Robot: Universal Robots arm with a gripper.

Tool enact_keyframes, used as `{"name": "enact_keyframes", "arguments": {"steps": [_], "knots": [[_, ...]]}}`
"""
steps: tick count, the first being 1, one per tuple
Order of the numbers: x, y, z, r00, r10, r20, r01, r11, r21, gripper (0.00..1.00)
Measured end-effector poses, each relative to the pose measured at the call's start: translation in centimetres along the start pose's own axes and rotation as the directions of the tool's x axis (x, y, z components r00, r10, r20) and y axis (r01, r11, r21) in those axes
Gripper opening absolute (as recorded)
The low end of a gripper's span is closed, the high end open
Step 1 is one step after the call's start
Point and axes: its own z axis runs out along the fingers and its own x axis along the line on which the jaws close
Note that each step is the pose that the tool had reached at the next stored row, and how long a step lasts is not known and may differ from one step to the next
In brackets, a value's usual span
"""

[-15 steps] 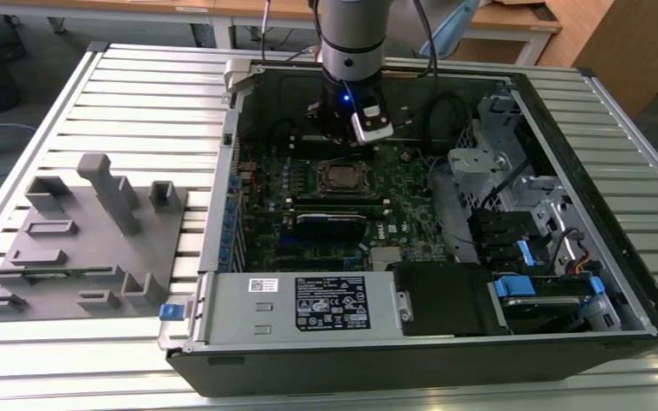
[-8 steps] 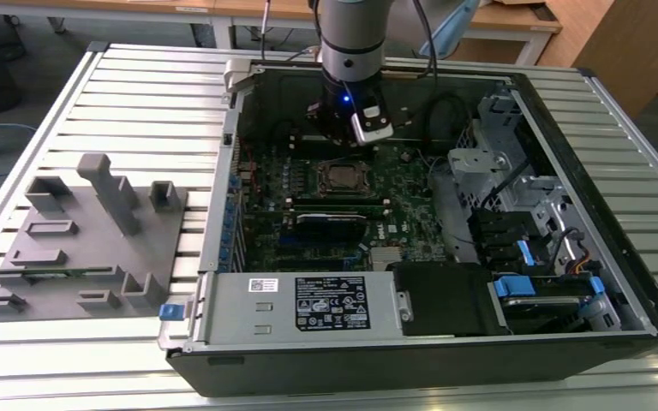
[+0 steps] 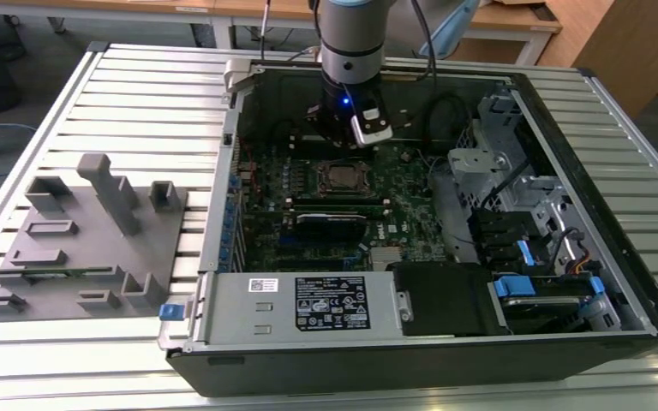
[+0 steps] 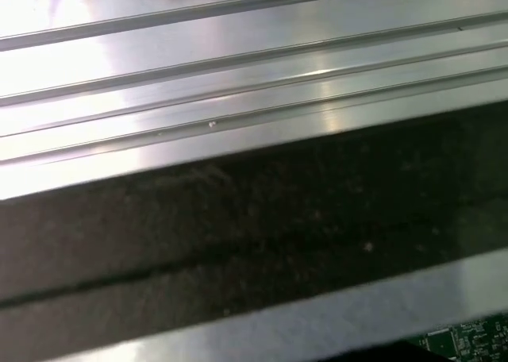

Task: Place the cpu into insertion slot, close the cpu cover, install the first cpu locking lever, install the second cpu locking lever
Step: 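Install the first cpu locking lever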

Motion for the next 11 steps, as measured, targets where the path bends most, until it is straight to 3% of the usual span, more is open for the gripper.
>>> {"name": "enact_keyframes", "arguments": {"steps": [7, 11], "knots": [[0.02, 0.11, 0.07, 1.0, 0.0, 0.0003, 0.0, 1.0, 0.0007, 0.11], [0.03, 0.1, 0.14, 1.0, -0.001, 0.0028, 0.001, 1.0, 0.0091, 0.11]]}}
